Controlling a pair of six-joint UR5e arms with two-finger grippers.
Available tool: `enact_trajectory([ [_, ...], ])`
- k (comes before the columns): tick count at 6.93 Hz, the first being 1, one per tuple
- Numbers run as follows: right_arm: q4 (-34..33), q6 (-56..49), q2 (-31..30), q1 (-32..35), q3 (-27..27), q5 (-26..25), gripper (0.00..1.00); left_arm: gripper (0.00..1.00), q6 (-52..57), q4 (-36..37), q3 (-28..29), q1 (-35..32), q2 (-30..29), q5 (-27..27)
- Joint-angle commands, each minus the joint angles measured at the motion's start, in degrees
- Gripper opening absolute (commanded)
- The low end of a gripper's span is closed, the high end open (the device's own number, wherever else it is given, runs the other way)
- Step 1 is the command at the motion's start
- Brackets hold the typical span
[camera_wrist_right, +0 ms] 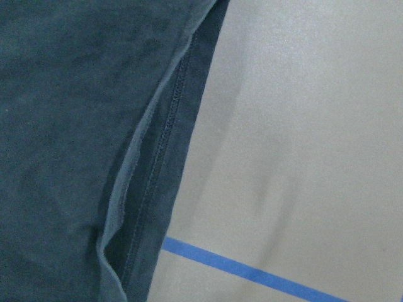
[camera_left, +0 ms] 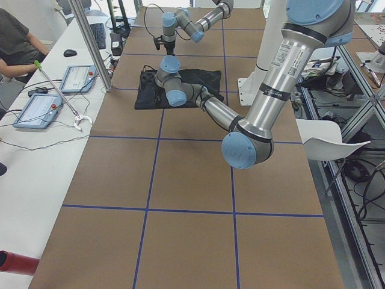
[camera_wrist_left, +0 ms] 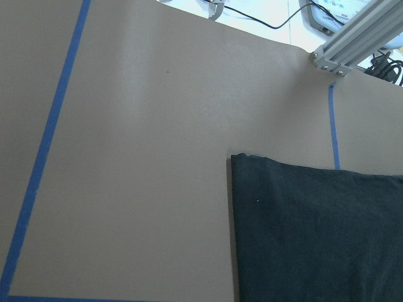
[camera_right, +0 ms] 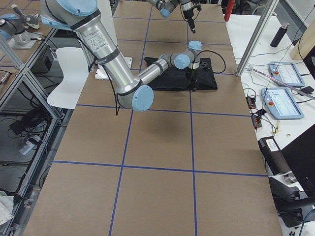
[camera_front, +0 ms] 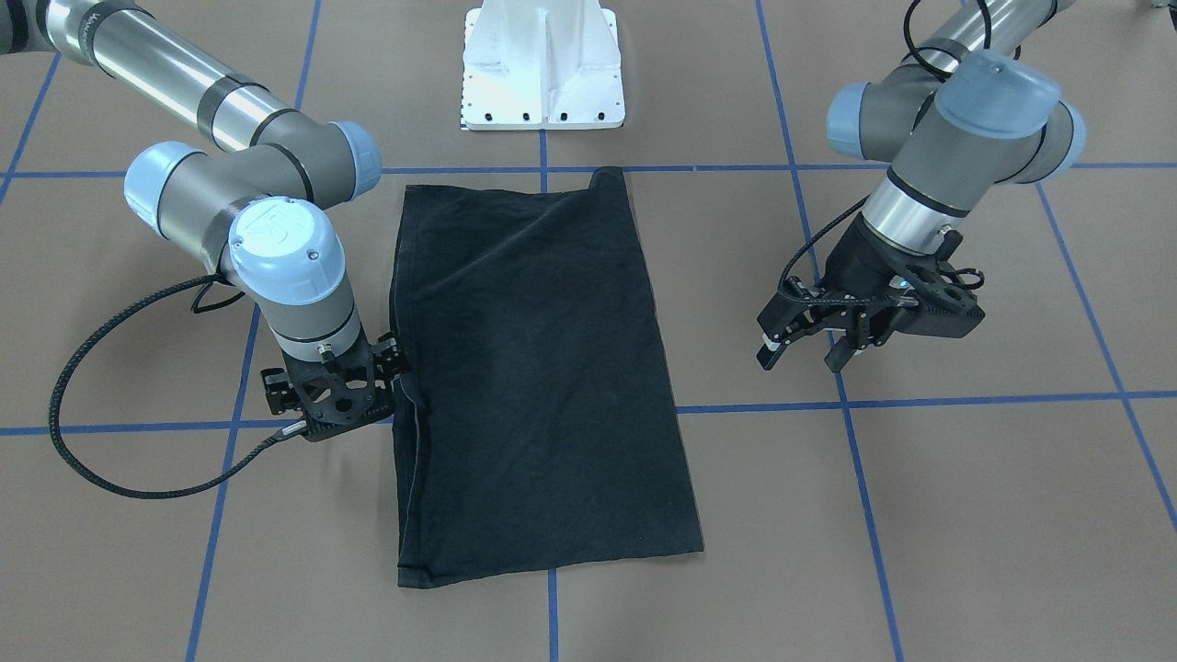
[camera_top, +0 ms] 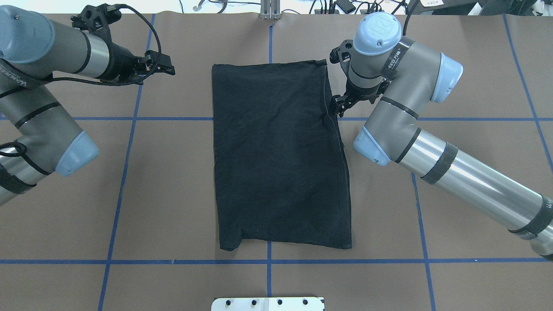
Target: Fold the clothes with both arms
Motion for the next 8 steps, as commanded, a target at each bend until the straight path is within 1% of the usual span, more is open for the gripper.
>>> enact_trajectory([
  [1, 1.1, 0.3, 4.0, -0.1, -5.6, 0.2, 1.00, 1.00, 0.1, 0.0, -0.3, -0.1, -0.8, 0.2],
  [2, 5.3, 0.9, 5.6, -0.2, -9.8, 0.2, 1.00, 1.00, 0.1, 0.0, -0.3, -0.2, -1.1, 0.3],
  [5, 6.3, 0.6, 5.8, -0.2, -12.9, 0.2, 1.00, 1.00, 0.1, 0.0, -0.3, -0.6, -1.4, 0.6],
  [7, 9.3, 0.7, 5.8, -0.2, -16.0, 0.1, 1.00, 1.00, 0.1, 0.0, -0.3, -0.6, -1.8, 0.6],
  [8, 9.3, 0.6, 5.8, -0.1, -16.1, 0.1, 1.00, 1.00, 0.1, 0.0, -0.3, -0.6, -2.2, 0.6],
])
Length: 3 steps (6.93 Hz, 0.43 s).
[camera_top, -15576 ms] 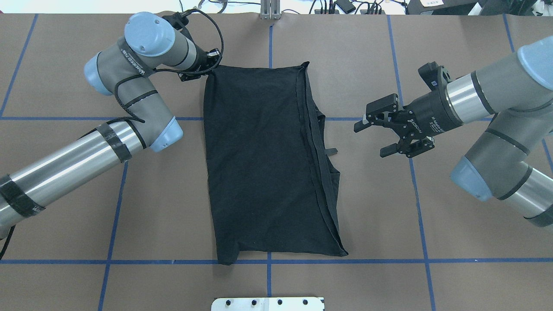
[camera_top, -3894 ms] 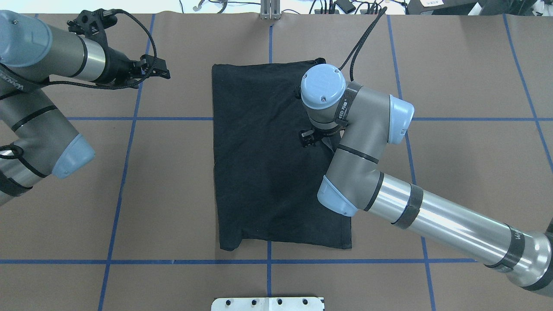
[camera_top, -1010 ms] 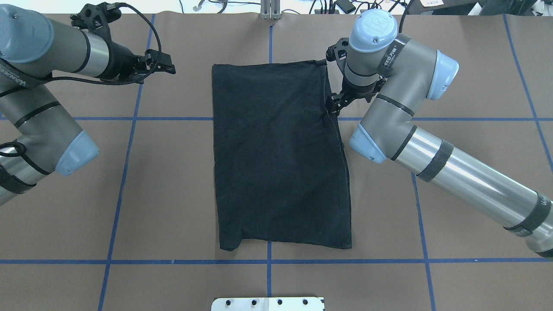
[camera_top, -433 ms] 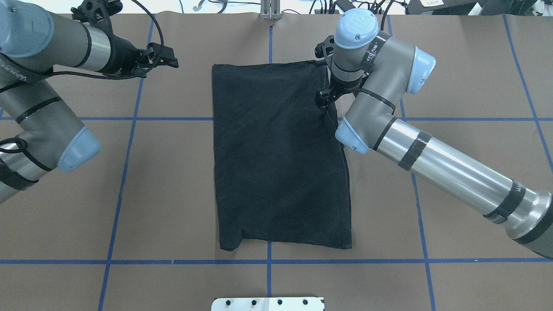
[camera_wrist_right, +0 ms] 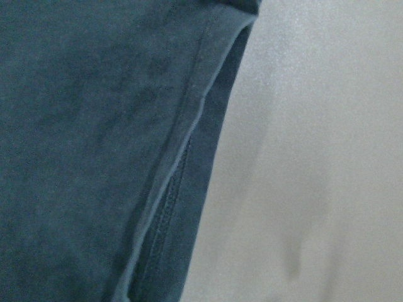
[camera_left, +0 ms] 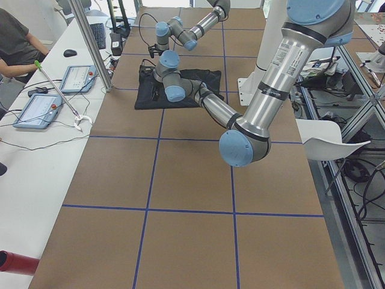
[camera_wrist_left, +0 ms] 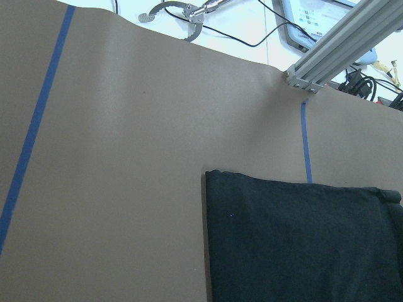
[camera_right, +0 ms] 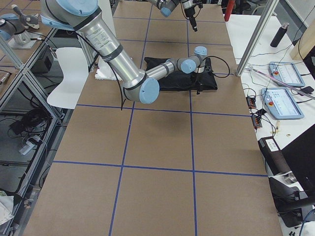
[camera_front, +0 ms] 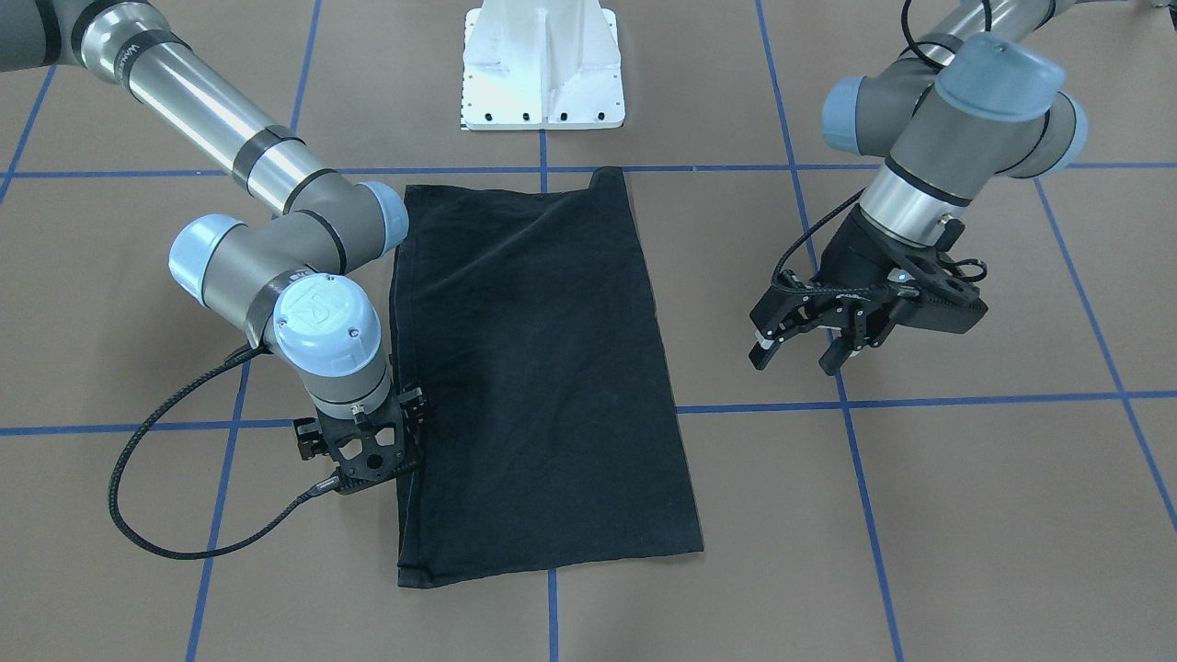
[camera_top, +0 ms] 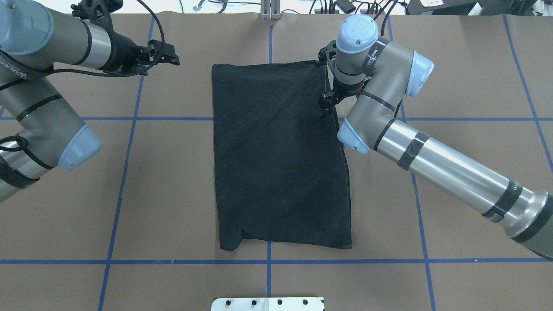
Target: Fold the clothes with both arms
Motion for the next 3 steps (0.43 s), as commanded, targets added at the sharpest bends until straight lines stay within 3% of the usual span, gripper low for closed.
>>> enact_trajectory([
  [1, 0.6, -0.5, -0.2, 0.5, -0.7, 0.0, 1.00, 1.00, 0.0, 0.0, 0.0, 0.0, -0.6, 0.0],
  [3, 0.5, -1.2, -0.1, 2.2, -0.6, 1.4, 1.00, 1.00, 0.0, 0.0, 0.0, 0.0, -0.7, 0.0],
])
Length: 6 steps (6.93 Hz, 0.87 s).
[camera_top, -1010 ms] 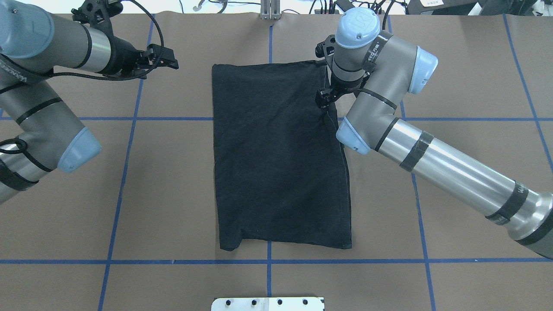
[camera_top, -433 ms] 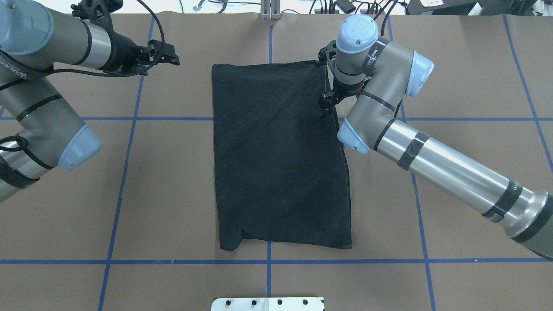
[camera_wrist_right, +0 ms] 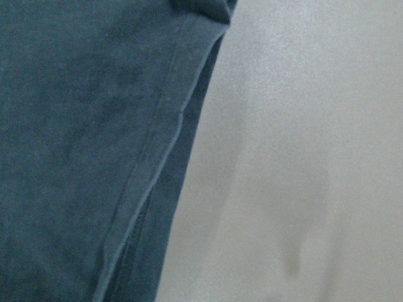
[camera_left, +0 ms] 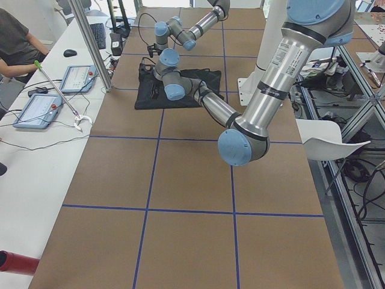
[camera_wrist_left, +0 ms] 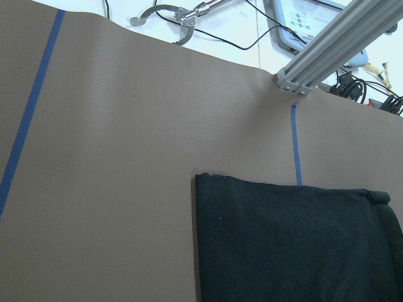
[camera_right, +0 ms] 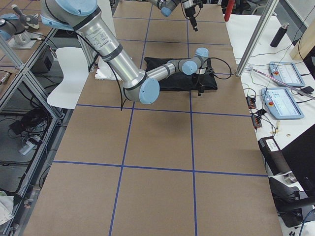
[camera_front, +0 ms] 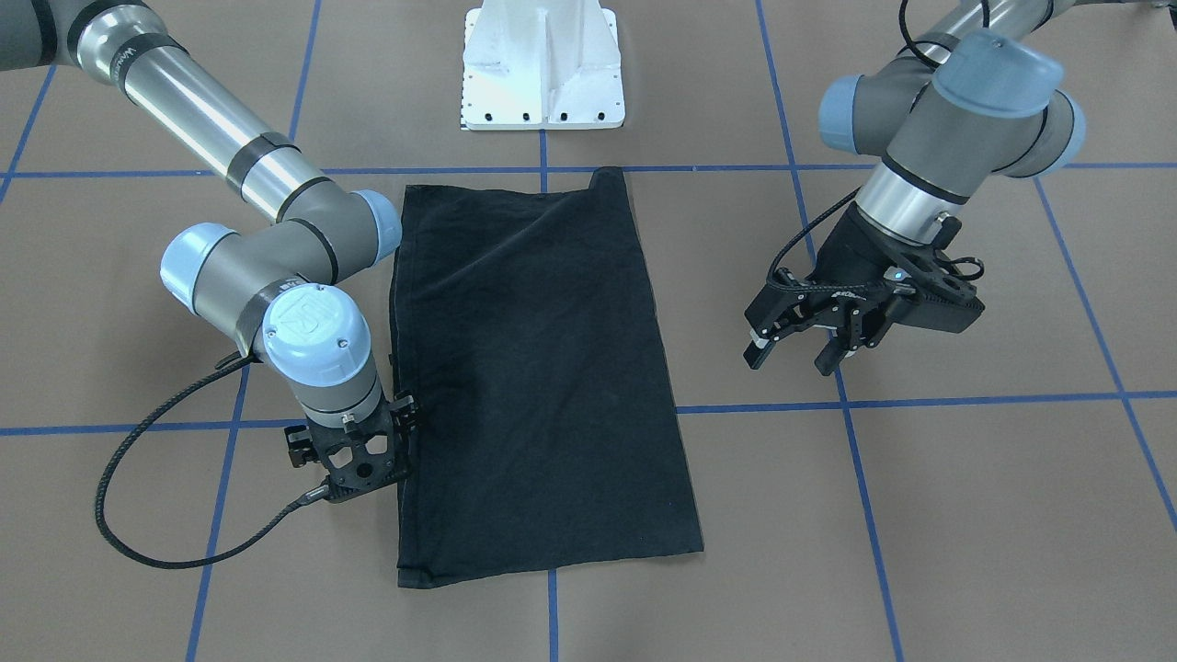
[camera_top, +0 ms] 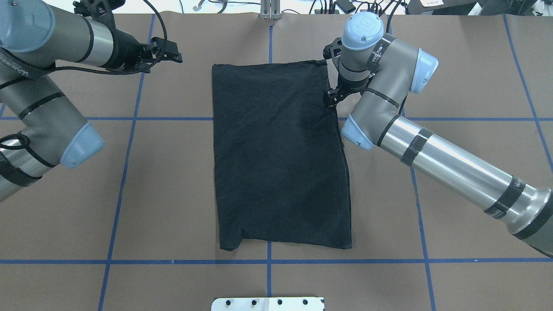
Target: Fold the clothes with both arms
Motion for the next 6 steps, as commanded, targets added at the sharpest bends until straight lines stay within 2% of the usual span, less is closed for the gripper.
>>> enact_trajectory([
  [1, 0.0, -0.3, 0.1, 0.9, 0.1, 1.1, 1.00, 1.00, 0.0, 0.0, 0.0, -0.1, 0.0, 0.0],
  [6, 0.0, 1.1, 2.8, -0.8, -0.4, 1.6, 1.00, 1.00, 0.1, 0.0, 0.0, -0.2, -0.2, 0.0],
])
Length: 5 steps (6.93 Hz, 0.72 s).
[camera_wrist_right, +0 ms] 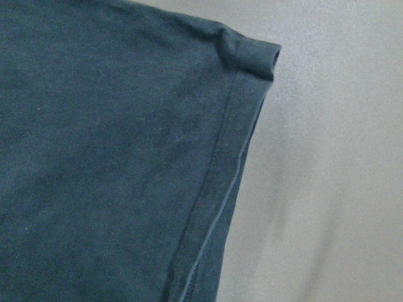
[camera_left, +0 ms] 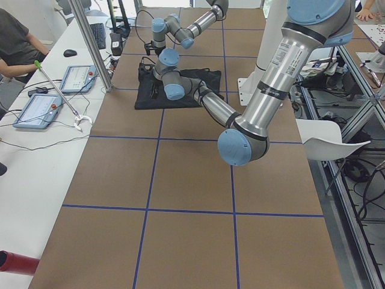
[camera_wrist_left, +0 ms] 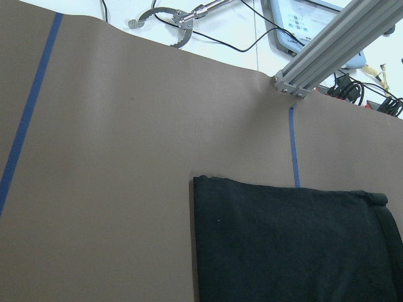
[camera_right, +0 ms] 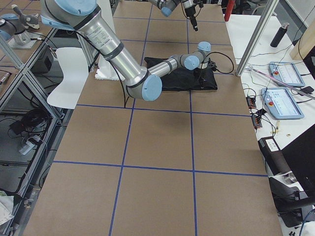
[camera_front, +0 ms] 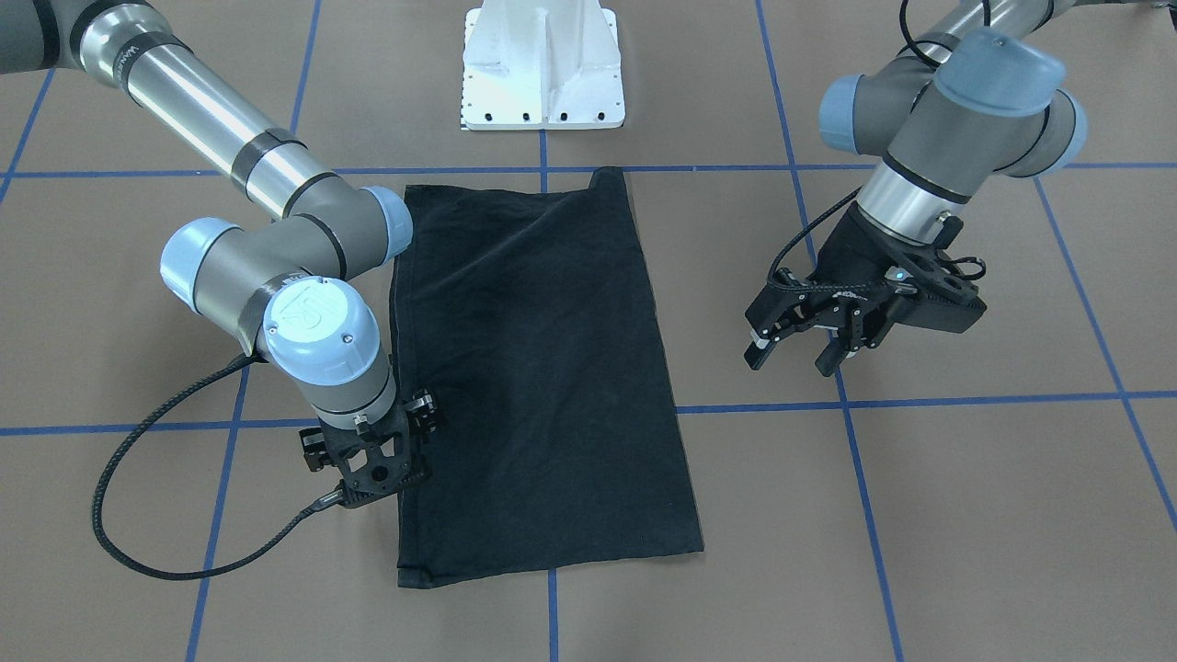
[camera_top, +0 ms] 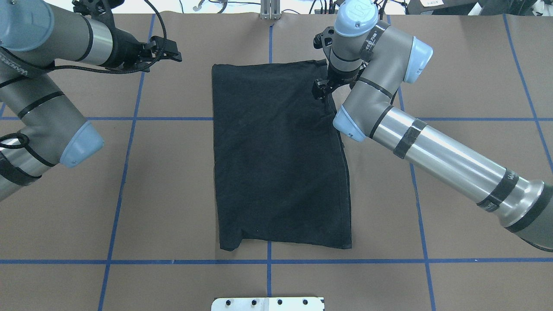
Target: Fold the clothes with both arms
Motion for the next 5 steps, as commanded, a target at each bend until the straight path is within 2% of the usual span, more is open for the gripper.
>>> enact_trajectory([
  [1, 0.0, 0.2, 0.0, -0.8, -1.3, -0.2, 1.00, 1.00, 0.0, 0.1, 0.0, 0.0, -0.1, -0.1],
  [5, -0.3, 0.1, -0.5, -0.4, -1.7, -0.1, 1.00, 1.00, -0.1, 0.1, -0.3, 0.0, -0.1, -0.1],
])
